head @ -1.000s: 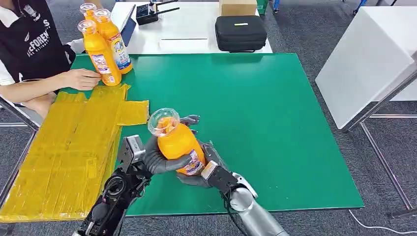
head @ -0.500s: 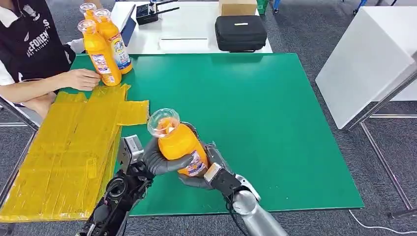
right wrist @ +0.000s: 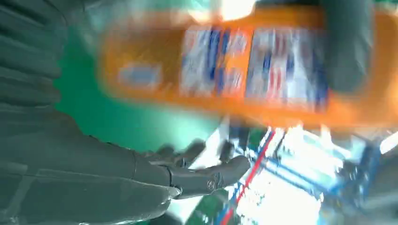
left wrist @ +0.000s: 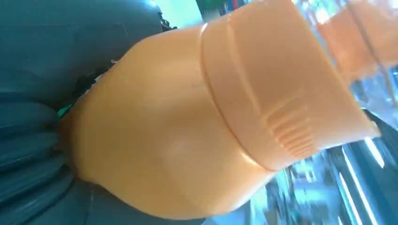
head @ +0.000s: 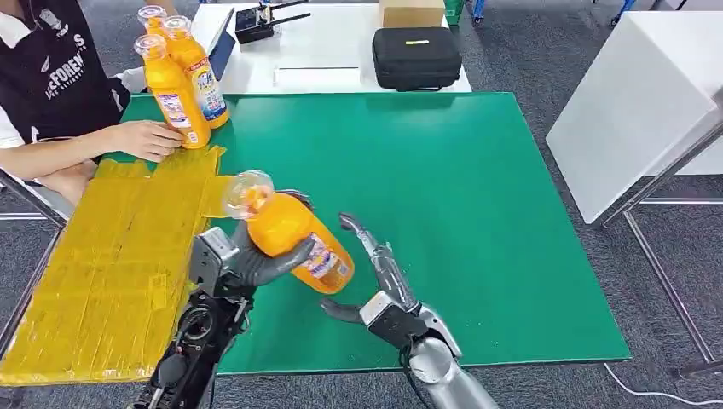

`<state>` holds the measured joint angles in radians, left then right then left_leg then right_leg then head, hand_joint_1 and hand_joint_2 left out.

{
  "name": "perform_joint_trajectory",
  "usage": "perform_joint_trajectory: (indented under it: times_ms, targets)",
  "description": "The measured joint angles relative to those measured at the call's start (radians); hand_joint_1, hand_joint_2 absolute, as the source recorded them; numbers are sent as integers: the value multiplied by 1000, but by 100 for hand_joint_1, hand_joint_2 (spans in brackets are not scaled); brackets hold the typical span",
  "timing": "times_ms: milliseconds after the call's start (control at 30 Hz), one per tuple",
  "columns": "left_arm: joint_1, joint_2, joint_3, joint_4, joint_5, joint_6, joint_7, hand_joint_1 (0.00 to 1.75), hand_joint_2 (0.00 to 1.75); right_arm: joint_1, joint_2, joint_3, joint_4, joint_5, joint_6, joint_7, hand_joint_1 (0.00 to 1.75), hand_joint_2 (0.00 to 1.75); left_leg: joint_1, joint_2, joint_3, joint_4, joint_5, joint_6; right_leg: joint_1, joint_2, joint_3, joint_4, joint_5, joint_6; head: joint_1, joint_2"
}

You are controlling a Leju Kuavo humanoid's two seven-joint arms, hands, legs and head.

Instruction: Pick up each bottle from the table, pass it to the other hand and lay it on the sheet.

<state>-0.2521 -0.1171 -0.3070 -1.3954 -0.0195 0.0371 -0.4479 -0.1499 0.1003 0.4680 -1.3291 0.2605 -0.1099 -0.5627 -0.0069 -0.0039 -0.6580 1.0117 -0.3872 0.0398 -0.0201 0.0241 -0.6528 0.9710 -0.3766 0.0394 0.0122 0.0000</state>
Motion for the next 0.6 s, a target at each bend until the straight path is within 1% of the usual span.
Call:
perform_joint_trajectory:
  times_ms: [67, 200, 367, 400, 500, 533, 600]
  targets:
    - [0, 4, 24, 0, -36, 41, -7, 175, 175, 17, -5, -16, -31, -14, -4, 0, 0, 175, 0, 0, 0, 0, 0, 0, 0, 0, 0, 0, 0, 0, 1, 0]
    - [1, 14, 57, 0, -73, 72, -14, 175, 175, 38, -13, -41, -79, -29, -4, 3, 0, 175, 0, -1, -1, 0, 0, 0, 0, 0, 0, 0, 0, 0, 0, 0]
    - [0, 25, 83, 5, -255, 208, -23, 175, 175, 69, -26, -67, -131, -52, -20, 2, 0, 175, 0, -1, -1, 0, 0, 0, 0, 0, 0, 0, -1, 0, 1, 0]
    - [0, 28, 89, 6, -264, 215, -24, 175, 175, 73, -30, -72, -139, -55, -22, 2, 0, 0, 0, -1, -1, 0, 0, 0, 0, 0, 0, 0, -1, 0, 0, 0]
    - [0, 32, 99, 10, -276, 222, -24, 175, 175, 81, -39, -77, -157, -58, -24, 0, 0, 0, 0, -1, -1, 0, 0, 0, 0, 0, 0, 0, -1, 0, 0, 0]
    - [0, 33, 100, 11, -290, 232, -24, 175, 175, 83, -40, -78, -160, -60, -26, 0, 0, 175, 0, -1, -1, 0, 0, 0, 0, 0, 0, 0, -1, 0, 1, 0]
    - [-2, 34, 104, 14, -354, 271, -16, 175, 175, 92, -41, -85, -173, -64, -34, -4, 0, 175, 0, -1, -1, 0, 0, 0, 0, 0, 0, 0, -1, 0, 1, 0]
